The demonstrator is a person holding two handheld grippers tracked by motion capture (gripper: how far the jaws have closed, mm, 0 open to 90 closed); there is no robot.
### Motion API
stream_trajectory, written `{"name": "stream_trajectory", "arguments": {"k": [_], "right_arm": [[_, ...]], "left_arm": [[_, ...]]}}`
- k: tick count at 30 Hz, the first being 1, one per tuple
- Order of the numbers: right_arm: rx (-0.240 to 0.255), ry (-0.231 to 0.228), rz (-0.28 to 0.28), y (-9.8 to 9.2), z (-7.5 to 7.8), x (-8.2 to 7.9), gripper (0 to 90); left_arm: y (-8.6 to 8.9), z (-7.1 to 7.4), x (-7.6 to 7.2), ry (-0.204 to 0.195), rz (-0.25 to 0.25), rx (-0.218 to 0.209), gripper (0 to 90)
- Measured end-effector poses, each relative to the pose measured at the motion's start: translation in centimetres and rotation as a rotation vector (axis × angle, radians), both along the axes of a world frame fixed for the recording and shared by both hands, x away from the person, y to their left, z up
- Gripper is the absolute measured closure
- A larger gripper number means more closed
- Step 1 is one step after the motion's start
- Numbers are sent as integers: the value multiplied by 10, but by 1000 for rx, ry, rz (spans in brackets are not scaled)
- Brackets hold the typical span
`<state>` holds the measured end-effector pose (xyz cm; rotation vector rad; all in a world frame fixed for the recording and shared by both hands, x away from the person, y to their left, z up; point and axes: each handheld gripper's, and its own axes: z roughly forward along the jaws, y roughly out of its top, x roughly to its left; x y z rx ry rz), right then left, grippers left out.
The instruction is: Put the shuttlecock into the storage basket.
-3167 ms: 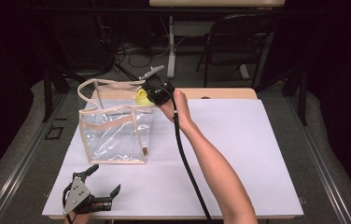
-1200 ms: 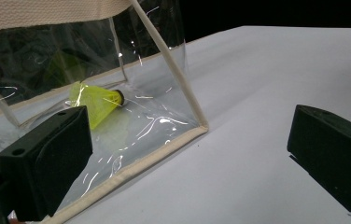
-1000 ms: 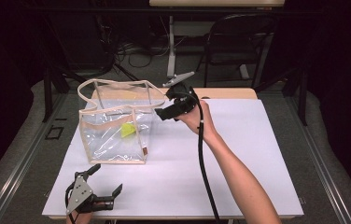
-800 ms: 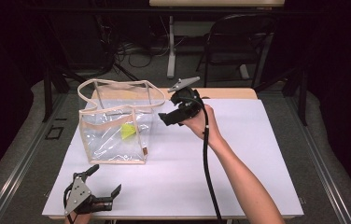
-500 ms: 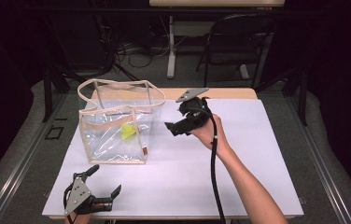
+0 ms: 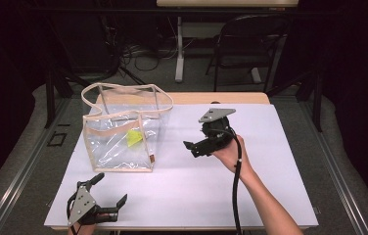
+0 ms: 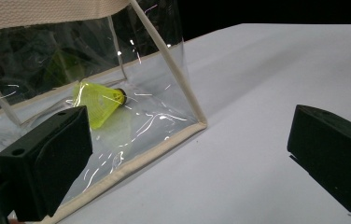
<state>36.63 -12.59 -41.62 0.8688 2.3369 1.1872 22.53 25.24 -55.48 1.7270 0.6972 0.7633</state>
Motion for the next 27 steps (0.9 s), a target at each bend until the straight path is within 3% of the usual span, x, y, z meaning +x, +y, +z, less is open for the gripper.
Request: {"name": "stream_trajectory", "arguments": {"k": [27], "right_arm": [[31,-57,19,-37,-32,-61,0]], "left_arm": [[-1,0,1,2,-1,1,1]]}}
